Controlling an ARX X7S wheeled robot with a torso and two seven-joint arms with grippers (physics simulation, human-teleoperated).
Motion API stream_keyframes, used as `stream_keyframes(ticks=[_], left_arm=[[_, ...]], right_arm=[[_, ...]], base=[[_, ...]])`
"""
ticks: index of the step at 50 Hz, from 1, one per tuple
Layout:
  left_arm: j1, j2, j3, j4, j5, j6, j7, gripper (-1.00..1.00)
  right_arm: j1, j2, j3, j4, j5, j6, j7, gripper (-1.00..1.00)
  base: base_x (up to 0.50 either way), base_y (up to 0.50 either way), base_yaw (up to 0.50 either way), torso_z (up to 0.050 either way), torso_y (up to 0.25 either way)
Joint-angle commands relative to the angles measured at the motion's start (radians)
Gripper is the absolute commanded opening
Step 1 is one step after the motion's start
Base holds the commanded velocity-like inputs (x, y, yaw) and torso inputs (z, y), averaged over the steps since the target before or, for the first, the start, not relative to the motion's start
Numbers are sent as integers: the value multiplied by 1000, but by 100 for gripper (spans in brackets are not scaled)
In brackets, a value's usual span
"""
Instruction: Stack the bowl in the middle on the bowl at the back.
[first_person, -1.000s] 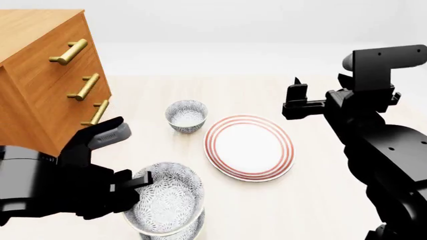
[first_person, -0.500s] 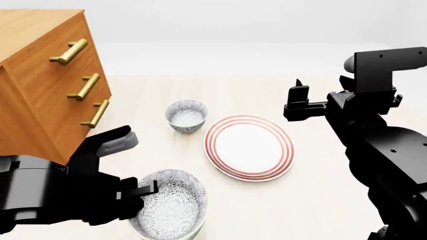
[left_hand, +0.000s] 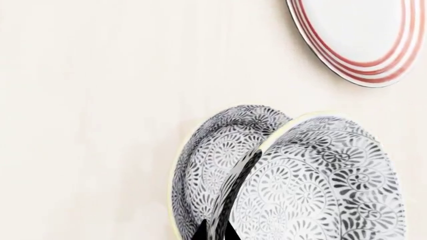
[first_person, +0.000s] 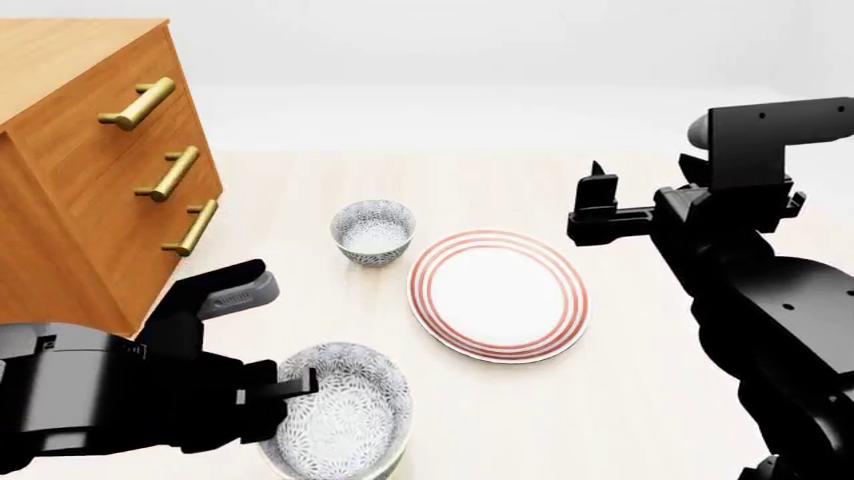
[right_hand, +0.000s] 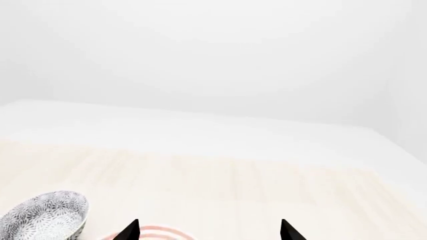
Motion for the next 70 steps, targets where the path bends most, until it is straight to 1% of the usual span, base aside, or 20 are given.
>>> stream_keyframes(ticks=[1, 23, 42, 43, 58, 65, 68, 70], left_arm=[[-3, 0, -2, -4, 23, 9, 21, -100], [3, 42, 13, -67, 164, -10, 95, -100], [-2, 45, 35, -80, 201, -27, 111, -100], [-2, 43, 35, -76, 201, -26, 111, 100], [-20, 20, 19, -28, 155, -29, 119, 100], [-55, 3, -6, -1, 145, -34, 129, 100], [-77, -4, -30, 14, 166, -42, 146, 100], [-86, -10, -59, 38, 211, -49, 174, 100]], right_arm=[[-1, 0, -2, -3, 7, 4, 5, 100], [-3, 7, 4, -6, 17, 11, 18, 100], [-6, 9, 4, 4, 23, -4, 24, 100], [-6, 10, 4, 4, 23, -4, 25, 100], [3, 12, 8, -11, 36, 12, 33, 100], [14, 8, 18, -34, 49, 36, 41, 100], [21, 0, 32, -58, 60, 62, 49, 100], [26, -6, 47, -82, 70, 86, 55, 100]], base=[[0, 0, 0, 0, 0], [0, 0, 0, 0, 0], [0, 0, 0, 0, 0], [0, 0, 0, 0, 0], [0, 0, 0, 0, 0], [0, 0, 0, 0, 1], [0, 0, 0, 0, 0], [0, 0, 0, 0, 0]])
